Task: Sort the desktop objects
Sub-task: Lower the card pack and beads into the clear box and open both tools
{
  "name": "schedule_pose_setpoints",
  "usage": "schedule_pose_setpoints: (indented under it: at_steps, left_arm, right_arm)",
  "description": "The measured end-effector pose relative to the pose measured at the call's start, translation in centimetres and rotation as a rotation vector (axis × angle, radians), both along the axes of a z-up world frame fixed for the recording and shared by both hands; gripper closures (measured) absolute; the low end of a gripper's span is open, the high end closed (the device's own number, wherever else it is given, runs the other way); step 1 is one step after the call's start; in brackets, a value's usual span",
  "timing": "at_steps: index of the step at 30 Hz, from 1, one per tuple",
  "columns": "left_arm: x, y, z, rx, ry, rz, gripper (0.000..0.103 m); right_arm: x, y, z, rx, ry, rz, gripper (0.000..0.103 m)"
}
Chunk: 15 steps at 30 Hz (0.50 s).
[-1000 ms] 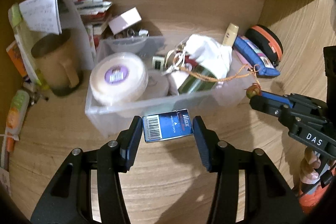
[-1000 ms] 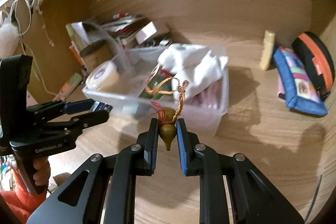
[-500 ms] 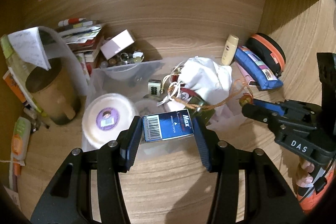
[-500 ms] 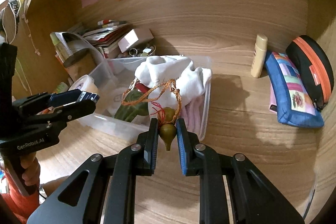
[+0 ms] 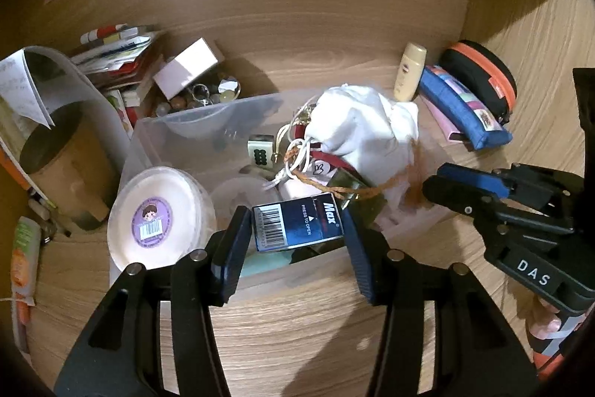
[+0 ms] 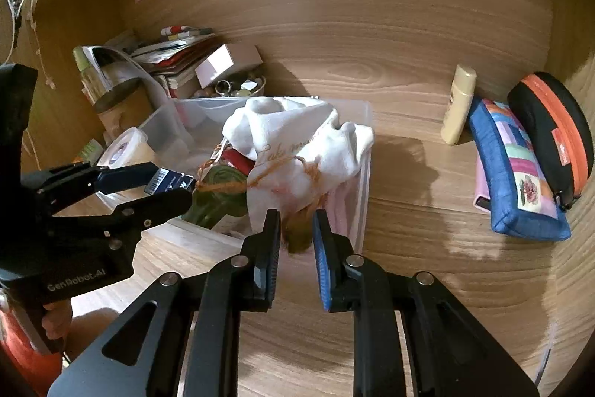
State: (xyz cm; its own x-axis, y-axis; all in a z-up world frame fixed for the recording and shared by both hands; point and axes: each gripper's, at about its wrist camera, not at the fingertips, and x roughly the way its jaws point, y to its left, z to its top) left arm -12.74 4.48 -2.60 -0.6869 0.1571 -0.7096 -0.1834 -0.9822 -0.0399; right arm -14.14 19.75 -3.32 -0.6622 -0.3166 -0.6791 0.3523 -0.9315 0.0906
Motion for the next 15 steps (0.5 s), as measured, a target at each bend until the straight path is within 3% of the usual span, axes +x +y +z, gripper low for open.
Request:
schedule_pose_setpoints:
  at_steps: [5,15]
  left_arm:
    - [0.6,0.2,0.5,0.004,0.021,-0.015,0.038]
    - [1.7,-0.6,1.5,0.018,0.057,0.004,0.031]
  right_arm:
    - [0.7,-0.2,0.4,0.022,0.040,-0.002,0.055]
    - [2.1,-0.4,1.5,0.057,0.091,-0.013,0.048]
